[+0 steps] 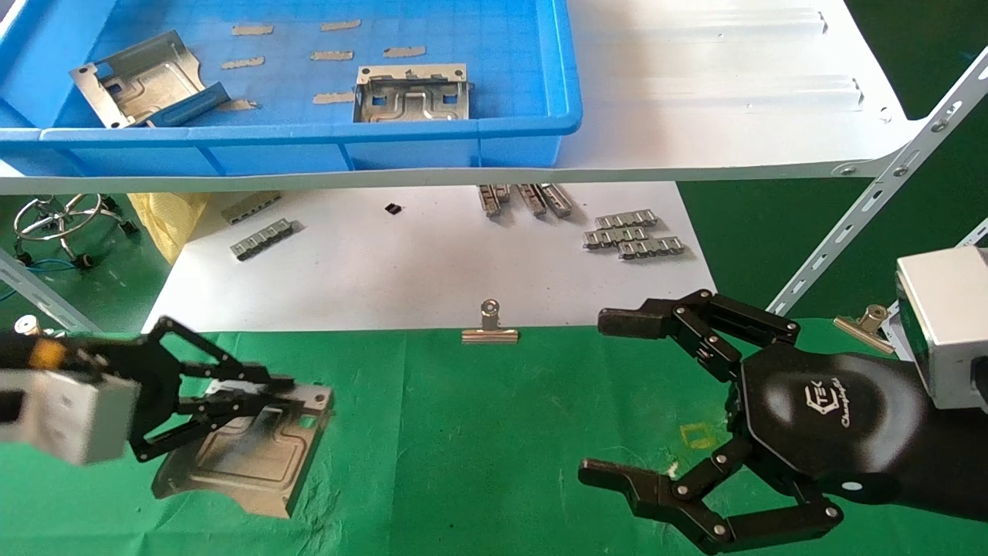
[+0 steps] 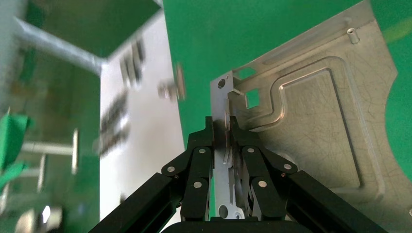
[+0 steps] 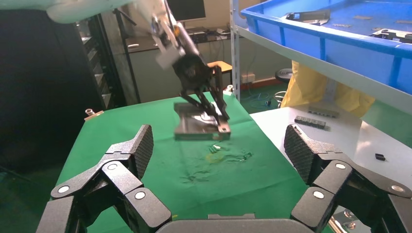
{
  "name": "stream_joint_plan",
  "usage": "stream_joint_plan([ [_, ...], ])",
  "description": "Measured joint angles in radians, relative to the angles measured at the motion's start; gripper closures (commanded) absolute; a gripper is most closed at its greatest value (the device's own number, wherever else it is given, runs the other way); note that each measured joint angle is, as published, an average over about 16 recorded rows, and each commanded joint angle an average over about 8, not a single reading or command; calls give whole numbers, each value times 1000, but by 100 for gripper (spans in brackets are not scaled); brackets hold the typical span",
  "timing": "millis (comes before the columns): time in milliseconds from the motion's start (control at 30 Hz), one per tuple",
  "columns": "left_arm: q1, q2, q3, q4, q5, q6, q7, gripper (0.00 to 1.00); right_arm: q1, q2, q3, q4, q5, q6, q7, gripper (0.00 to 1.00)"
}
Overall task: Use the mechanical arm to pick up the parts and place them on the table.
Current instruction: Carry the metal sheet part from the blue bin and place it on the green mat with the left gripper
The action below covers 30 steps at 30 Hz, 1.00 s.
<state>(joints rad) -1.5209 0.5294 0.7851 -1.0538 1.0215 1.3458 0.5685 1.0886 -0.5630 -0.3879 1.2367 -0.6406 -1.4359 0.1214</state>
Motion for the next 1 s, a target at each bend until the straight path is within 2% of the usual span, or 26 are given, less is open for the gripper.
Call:
stream_joint_plan([
  [200,175,-28,-4,-88,8,-228,85,100,0,0,0,0,0,0,0,0],
  [300,260,-35,-10,-130,2,-338,128,92,0,0,0,0,0,0,0,0],
  [333,286,-37,-12,-142,-2,-372,142,84,0,0,0,0,0,0,0,0],
  [500,399,-38,-28,-180,-29,-500,215,23,0,0,0,0,0,0,0,0],
  [567,434,-37,-36,-188,-45,-531,243,5,0,0,0,0,0,0,0,0],
  [600,449,-37,-41,-190,-53,-542,258,0,0,0,0,0,0,0,0,0],
  [833,504,-33,-70,-183,-97,-568,345,0,0,0,0,0,0,0,0,0],
  [1000,510,-32,-82,-167,-121,-550,366,0,0,0,0,0,0,0,0,0],
])
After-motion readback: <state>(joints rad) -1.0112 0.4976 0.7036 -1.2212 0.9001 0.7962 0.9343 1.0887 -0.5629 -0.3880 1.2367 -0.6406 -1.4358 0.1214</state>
